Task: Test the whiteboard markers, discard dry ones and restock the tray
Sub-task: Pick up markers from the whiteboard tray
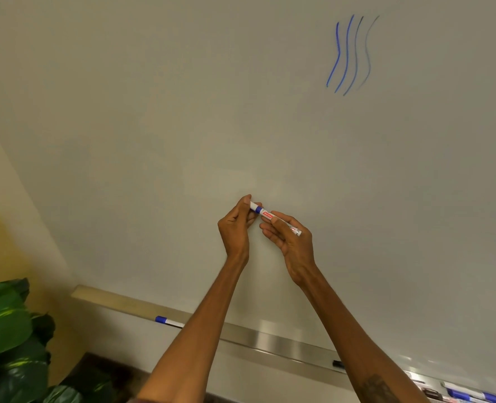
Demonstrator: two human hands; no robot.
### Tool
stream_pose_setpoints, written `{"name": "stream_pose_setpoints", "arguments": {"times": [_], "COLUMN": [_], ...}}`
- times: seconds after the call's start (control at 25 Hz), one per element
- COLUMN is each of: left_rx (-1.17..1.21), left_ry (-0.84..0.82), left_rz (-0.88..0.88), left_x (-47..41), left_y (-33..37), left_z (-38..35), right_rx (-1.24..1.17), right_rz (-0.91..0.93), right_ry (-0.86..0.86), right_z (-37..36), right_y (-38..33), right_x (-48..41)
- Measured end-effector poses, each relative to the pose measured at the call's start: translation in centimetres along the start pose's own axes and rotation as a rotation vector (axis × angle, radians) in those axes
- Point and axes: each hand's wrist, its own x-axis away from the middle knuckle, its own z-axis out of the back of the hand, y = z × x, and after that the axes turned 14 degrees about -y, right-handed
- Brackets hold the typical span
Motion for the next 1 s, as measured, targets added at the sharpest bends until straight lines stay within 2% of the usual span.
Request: {"name": "stream_pose_setpoints", "arguments": {"times": [0.08, 0.24, 0.68, 1.0], "left_rx": [-0.016, -0.042, -0.117, -0.192], "left_ry": [0.003, 0.113, 0.361, 0.481], "left_rz": [0.008, 0.025, 0.089, 0.263], "left_x": [-0.2, 0.0, 1.3, 3.3], "left_y": [-0.6, -2.1, -6.1, -10.4], "left_z": [1.9, 5.9, 18.3, 26.1], "right_rx": [0.022, 0.116, 0.169, 0.274], "right_rz": [-0.039, -0.106, -0.279, -0.473], "right_ry": [-0.018, 0.019, 0.039, 0.11], "right_z": [-0.6, -1.7, -3.6, -4.1], "right_y": [1.5, 5.5, 16.7, 25.6], "right_x": [-0.2, -0.5, -0.1, 0.5]}}
